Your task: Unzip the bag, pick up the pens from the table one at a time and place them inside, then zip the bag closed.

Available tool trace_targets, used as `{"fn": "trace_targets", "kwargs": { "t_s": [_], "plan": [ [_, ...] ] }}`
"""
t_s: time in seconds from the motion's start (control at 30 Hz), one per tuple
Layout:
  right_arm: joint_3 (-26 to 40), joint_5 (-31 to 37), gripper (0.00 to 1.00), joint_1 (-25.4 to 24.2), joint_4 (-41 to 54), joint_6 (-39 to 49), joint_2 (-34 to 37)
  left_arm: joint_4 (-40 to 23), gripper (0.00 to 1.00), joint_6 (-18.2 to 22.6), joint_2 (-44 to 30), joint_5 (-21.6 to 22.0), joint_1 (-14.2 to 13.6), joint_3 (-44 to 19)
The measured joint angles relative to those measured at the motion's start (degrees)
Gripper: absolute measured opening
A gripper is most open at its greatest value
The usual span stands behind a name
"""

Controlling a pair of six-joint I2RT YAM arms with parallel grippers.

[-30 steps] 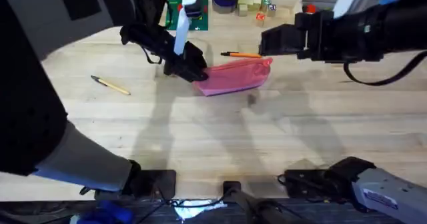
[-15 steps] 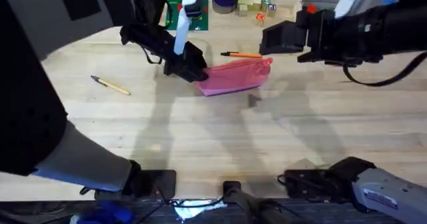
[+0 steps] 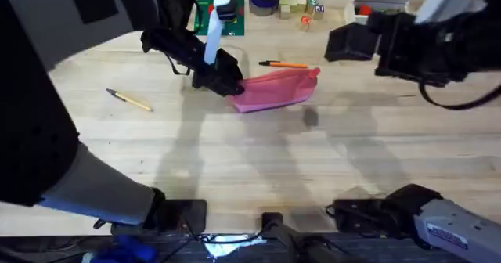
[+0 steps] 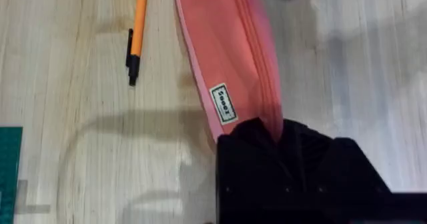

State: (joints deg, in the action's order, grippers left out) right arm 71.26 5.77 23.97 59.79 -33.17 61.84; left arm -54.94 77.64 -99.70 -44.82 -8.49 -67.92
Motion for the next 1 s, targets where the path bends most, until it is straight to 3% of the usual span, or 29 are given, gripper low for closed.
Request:
{"fn": "trace_targets", "kwargs": {
  "t_s": [0.57, 1.0],
  "plan": [
    [-3.7, 2.0, 0.996, 0.0, -4.7, -6.1, -0.4, 0.1, 0.041, 0.0, 0.0, 0.0, 0.0, 0.0],
    [-5.4, 2.0, 0.996, 0.0, -9.8, -10.6, 8.8, 0.1, 0.041, 0.0, 0.0, 0.0, 0.0, 0.0]
  ]
}}
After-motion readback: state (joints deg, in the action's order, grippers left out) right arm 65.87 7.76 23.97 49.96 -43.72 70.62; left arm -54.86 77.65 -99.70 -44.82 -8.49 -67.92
